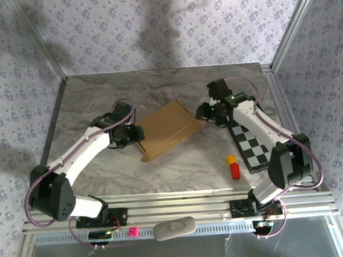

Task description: Fold the paper box

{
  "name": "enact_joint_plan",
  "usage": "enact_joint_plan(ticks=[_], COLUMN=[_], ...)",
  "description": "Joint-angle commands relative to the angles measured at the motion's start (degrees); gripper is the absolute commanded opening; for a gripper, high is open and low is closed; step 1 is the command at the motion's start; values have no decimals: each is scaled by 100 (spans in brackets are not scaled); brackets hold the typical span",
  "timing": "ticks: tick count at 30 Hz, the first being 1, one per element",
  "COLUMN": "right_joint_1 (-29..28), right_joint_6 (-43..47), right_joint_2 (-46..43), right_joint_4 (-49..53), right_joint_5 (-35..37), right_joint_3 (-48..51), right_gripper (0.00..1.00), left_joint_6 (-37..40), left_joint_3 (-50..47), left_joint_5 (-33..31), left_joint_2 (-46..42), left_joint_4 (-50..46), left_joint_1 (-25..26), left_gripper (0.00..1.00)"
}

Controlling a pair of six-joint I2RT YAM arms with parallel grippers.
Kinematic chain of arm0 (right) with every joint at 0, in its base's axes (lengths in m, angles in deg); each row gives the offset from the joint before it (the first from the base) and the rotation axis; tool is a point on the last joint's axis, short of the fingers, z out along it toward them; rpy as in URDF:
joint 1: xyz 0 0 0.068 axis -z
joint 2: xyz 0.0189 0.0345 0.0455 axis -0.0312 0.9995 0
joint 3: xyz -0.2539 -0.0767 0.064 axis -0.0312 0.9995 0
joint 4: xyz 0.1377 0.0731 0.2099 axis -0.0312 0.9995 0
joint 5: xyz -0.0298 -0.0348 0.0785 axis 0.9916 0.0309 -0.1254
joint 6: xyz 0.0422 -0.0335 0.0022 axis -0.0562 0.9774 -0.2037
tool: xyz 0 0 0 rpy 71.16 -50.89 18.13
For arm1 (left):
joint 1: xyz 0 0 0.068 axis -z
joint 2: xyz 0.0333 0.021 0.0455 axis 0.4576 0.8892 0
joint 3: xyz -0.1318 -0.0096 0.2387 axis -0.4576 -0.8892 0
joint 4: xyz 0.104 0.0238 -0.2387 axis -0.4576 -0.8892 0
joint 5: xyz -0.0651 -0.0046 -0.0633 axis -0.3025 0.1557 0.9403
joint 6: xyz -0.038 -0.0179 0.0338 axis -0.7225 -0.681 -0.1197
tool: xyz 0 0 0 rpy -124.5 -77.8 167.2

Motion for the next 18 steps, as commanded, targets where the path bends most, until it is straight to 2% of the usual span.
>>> enact_joint_plan(ticks=[1,6,9,12,16,18], right_joint_1=[278,248,222,166,22,-42], right_joint_6=[267,-204,-604,-1323,-2401,-2766], right_joint_2=[205,246,266,8,-423,-398], right_joint_4=[-227,-628,-788,-1505,-3113,-3998], right_joint_5=[-748,-1072,-1186,-1433,-1668,-1812], right_joint_3=[178,353,512,1276,2458,2843], right_gripper=[50,49,49,51,59,60], left_joint_6=[263,-236,-523,-613,-150,162], left_joint_3=[145,35,-20,97,559,857], left_joint_5=[-137,236,498,656,279,15], left_joint_2=[-8,417,655,841,894,991], left_joint_4=[-386,197,568,575,261,17], left_joint_1=[-85,-394,-461,-425,-291,-294], left_gripper=[60,48,45,43,46,54])
